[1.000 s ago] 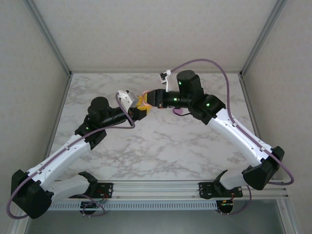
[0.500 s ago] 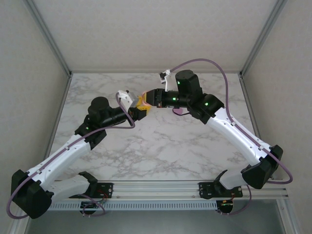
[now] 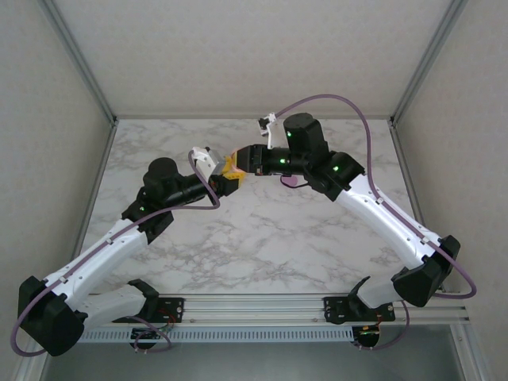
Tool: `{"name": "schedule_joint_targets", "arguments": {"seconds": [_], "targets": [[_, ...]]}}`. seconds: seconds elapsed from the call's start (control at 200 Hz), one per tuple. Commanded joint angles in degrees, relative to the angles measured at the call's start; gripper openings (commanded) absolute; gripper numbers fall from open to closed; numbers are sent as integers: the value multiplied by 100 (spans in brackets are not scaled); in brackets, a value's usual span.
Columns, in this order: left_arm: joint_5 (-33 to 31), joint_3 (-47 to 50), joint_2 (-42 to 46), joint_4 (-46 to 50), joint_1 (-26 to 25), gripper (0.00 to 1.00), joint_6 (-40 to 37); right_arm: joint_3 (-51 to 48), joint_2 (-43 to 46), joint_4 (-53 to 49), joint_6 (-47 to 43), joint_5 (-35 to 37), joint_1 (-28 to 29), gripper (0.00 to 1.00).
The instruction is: Insert the wireless bluetooth earbuds into the charging case
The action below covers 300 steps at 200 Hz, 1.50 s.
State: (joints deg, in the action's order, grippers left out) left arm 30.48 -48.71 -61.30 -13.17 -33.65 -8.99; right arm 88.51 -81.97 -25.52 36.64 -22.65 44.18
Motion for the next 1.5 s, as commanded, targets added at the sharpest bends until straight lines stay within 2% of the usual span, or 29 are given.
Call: {"name": "schedule_joint_targets", "arguments": {"seconds": [0.0, 0.355, 0.981, 1.496], "targets": [[46, -130, 97, -243, -54, 22, 74, 177, -73, -251, -100, 196, 29, 29], [4, -113, 109, -232, -54, 22, 66, 296, 85, -410, -156, 455, 29, 31], [-49, -148, 66, -256, -54, 22, 85, 550, -104, -648, -207, -96, 58, 31], [-119, -149, 42, -215, -54, 22, 59, 624, -42, -836, -184, -20, 76, 34]]}}
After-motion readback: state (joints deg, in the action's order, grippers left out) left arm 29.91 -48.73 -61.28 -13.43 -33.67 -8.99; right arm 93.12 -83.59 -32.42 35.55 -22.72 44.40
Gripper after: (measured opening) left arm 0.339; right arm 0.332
